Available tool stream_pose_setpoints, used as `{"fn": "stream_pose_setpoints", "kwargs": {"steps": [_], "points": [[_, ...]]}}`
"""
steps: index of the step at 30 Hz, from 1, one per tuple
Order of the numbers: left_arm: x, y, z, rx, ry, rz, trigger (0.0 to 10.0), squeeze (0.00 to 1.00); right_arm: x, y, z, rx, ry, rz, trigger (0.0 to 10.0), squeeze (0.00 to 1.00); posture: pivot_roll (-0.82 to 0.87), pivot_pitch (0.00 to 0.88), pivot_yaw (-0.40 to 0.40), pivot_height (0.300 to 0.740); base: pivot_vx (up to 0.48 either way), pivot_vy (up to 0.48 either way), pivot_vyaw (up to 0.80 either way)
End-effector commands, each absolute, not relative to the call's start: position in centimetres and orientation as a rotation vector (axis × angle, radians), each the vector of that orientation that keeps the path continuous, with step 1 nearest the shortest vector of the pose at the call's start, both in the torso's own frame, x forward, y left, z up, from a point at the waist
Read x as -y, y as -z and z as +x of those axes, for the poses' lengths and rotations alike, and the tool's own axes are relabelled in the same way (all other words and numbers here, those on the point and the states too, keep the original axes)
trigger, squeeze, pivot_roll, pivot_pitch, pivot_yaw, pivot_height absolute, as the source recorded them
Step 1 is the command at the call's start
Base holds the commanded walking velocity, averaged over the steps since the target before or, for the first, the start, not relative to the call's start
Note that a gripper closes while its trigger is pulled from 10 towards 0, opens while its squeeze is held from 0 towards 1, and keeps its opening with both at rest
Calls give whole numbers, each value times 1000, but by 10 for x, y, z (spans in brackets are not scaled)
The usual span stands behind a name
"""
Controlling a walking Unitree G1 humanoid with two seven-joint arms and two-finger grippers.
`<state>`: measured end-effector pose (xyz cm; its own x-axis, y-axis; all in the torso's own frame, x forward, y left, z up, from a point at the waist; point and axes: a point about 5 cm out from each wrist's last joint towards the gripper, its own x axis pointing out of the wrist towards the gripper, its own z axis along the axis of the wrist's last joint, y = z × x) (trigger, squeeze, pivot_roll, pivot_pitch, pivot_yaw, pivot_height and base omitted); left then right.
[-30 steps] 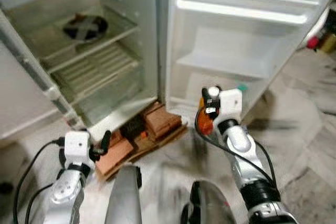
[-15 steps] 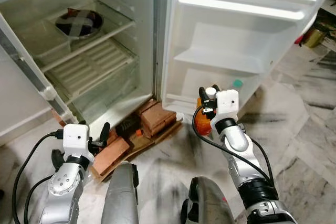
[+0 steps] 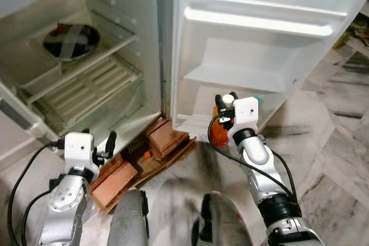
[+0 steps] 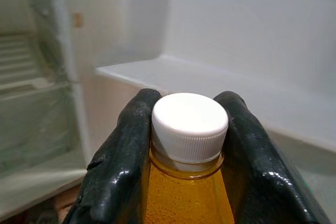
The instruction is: Restocking fridge
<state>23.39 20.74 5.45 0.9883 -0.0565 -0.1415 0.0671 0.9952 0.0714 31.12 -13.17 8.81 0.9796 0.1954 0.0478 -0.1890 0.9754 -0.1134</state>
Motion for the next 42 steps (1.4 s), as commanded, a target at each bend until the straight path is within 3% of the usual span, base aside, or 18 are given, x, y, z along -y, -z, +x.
{"fn": "stream_pose_setpoints", "kwargs": {"steps": [1,23,30,42], "points": [[-204,-48,230,-169,78,84,10000,0,135,-92,312,83,-180,-116,10000,0,106,160,-48,657,364,0,0],[-205,-47,229,-176,75,79,10000,0,135,-91,313,78,-176,-122,10000,0,105,162,-47,657,325,0,0],[-205,-47,228,-178,75,82,10000,0,133,-90,313,74,-194,-120,10000,0,108,165,-48,657,0,0,0],[-208,-46,221,-194,46,73,10000,0,128,-91,317,79,-225,-121,10000,0,124,190,-42,577,0,0,0]]}}
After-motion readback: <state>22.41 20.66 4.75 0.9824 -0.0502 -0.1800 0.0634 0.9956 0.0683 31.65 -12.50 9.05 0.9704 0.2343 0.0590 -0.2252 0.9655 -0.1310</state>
